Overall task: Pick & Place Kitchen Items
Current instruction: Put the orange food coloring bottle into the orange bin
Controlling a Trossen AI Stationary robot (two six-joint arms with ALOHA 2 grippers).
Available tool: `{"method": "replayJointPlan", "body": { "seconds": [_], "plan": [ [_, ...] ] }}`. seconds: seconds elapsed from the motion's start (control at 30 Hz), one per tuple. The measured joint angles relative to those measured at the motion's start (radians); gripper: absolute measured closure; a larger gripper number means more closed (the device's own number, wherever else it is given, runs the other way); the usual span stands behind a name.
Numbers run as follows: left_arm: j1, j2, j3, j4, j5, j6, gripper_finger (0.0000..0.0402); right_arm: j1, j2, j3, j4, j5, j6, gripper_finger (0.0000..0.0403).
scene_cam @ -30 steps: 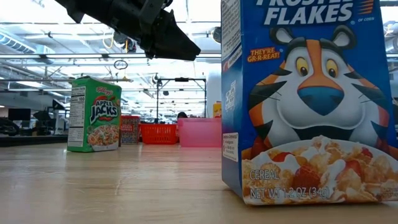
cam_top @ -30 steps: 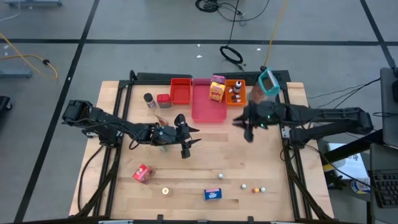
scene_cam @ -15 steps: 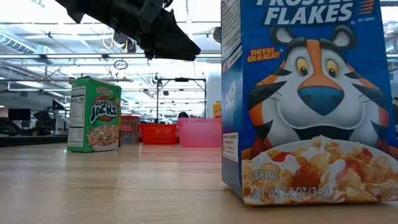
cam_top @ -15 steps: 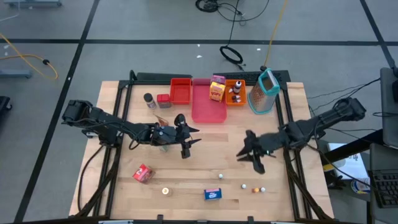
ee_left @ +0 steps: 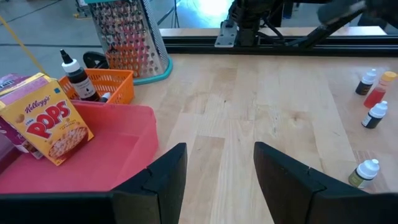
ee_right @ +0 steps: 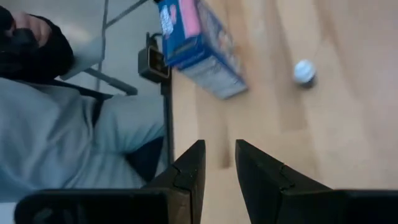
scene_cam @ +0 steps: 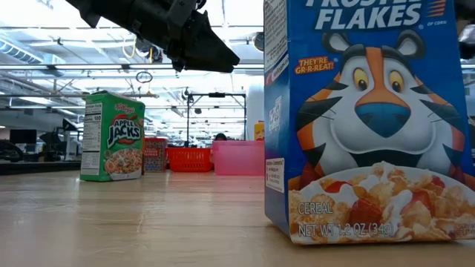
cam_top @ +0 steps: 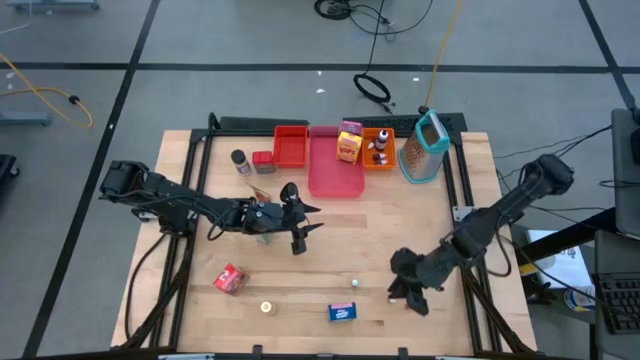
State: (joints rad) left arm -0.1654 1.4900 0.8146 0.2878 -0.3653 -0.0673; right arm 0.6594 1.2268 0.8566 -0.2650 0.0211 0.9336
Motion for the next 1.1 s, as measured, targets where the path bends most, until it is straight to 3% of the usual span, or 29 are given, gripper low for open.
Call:
{"method": "replayJointPlan", "body": {
  "seconds": [0.17,0.37,0.6,0.83,0.97,1.1],
  "plan": [
    [0.000,0.000,0.000,0.000,0.000,-0.002,0.0215,0.054,0.030,0.000,0.028,-0.072,0.188,0.0323],
    [0.000,0.000,0.000,0.000,0.000,-0.002,0.0215,0.126,0.033,0.000,0.042,-0.075,0.382,0.0323],
    [0.000,0.000,0.000,0.000,0.000,-0.002,0.0215,0.205,0.072,0.000,0.241,0.003,0.452,0.0323],
    [0.000,0.000,0.000,0.000,0.000,-0.008,0.0215,0.227,0.222,0.037,0.433,-0.035,0.492,0.0323],
    [0.000,0.000,0.000,0.000,0.000,-0.013,0.0215,0.218,0.283,0.179,0.333,-0.126,0.484,0.0331],
    [0.000,0.000,0.000,0.000,0.000,-0.019,0.0215,0.217,0.313,0.337,0.107,-0.127,0.431,0.0350]
  ]
}}
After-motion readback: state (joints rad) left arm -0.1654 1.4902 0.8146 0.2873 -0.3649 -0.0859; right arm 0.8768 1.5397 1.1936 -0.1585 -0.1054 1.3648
